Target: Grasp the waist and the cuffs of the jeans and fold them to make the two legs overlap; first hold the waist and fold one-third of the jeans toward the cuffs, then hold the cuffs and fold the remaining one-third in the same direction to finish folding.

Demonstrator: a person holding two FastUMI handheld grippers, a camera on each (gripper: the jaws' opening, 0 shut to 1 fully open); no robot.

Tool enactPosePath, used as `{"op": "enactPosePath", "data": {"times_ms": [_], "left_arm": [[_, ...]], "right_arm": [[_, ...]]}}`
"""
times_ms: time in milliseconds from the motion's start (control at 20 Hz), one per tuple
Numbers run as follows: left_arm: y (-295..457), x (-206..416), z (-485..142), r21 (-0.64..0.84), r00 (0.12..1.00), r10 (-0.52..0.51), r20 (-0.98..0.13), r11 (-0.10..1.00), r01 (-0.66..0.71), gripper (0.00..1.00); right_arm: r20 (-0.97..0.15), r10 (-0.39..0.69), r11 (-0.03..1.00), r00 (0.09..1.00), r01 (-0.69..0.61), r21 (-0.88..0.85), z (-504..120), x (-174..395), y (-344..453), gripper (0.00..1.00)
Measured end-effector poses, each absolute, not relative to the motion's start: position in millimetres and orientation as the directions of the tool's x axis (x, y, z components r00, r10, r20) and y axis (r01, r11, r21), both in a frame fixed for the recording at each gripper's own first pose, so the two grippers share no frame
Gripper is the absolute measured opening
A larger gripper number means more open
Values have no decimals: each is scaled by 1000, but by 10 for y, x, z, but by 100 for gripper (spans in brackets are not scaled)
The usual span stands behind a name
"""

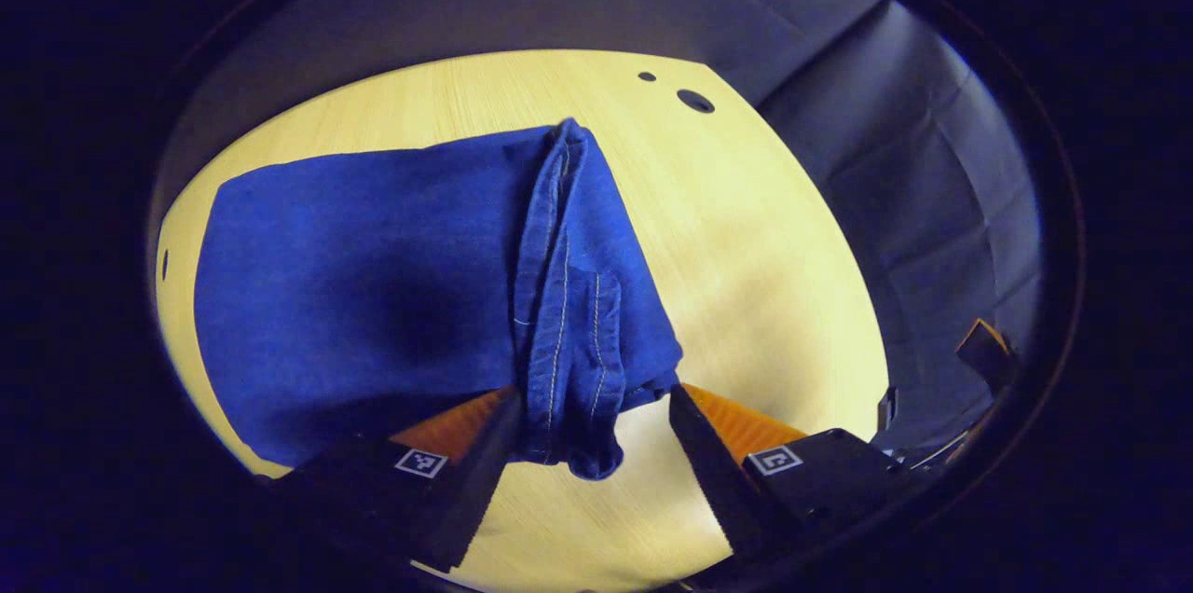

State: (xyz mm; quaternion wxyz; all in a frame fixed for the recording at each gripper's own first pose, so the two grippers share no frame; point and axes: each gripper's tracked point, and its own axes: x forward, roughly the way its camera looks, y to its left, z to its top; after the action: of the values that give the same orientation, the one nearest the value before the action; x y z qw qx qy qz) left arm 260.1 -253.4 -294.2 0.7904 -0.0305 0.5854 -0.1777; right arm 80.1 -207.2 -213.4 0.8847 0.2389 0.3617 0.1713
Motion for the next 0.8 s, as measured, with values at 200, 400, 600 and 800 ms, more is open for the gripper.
{"op": "enactPosePath", "data": {"times_ms": [200, 400, 600, 800], "left_arm": [[-2184, 2482, -2099, -235, 561, -320, -763, 947, 221, 96], [-1774, 1945, -1178, -139, 767, -235, -597, 972, 189, 96], [-1573, 1231, -475, -127, 891, -157, -426, 985, 112, 96], [-1498, 539, 163, -101, 950, -93, -297, 993, 66, 96]], "right_arm": [[-492, 429, 877, 757, -219, 427, -1750, 776, -2150, 92], [-360, 394, 902, 846, -279, 329, -998, 641, -2137, 93], [-249, 357, 924, 900, -302, 233, -309, 226, -2038, 95], [-170, 370, 925, 913, -346, 157, 198, -320, -1791, 96]]}}
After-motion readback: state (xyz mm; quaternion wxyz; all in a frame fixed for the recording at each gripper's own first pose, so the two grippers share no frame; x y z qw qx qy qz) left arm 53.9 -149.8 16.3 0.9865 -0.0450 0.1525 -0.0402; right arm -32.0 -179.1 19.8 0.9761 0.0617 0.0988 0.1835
